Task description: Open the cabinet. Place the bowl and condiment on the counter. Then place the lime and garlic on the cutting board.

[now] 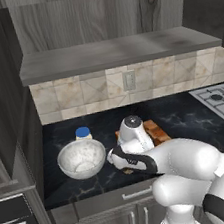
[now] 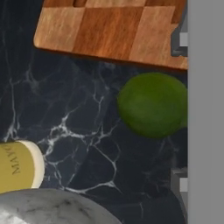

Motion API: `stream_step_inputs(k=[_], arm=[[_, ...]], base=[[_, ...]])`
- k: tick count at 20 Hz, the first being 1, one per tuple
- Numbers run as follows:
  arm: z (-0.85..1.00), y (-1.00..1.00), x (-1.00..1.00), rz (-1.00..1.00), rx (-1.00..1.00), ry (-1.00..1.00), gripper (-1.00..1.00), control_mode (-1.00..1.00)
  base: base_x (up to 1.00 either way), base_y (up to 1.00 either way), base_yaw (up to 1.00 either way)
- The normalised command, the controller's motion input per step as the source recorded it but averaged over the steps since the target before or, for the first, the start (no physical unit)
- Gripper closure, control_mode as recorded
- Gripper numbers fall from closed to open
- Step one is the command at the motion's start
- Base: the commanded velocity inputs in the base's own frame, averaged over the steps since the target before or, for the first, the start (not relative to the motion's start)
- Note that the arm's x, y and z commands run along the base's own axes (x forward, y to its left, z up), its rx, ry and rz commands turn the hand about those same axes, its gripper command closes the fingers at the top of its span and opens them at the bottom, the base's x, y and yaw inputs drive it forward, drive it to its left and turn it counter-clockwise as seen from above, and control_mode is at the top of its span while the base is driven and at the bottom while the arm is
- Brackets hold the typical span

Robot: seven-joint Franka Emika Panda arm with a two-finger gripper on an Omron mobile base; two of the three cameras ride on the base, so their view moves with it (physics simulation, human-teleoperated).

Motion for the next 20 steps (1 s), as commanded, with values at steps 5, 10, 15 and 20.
stream_step_inputs(k=[5,10,15,20], arm=[[-0.2,0.0,0.01,-0.03,-0.01,0.0,-1.0,-1.0],[-0.2,0.0,0.06,-0.02,0.0,0.0,-1.0,-1.0],[-0.21,0.0,0.08,-0.02,-0.01,0.0,-1.0,-1.0],[-0.16,0.0,0.17,-0.01,-0.01,0.0,-1.0,-1.0]], base=[[0.0,0.0,0.0],[0.0,0.0,0.0],[0.0,0.0,0.0],[0.0,0.0,0.0]])
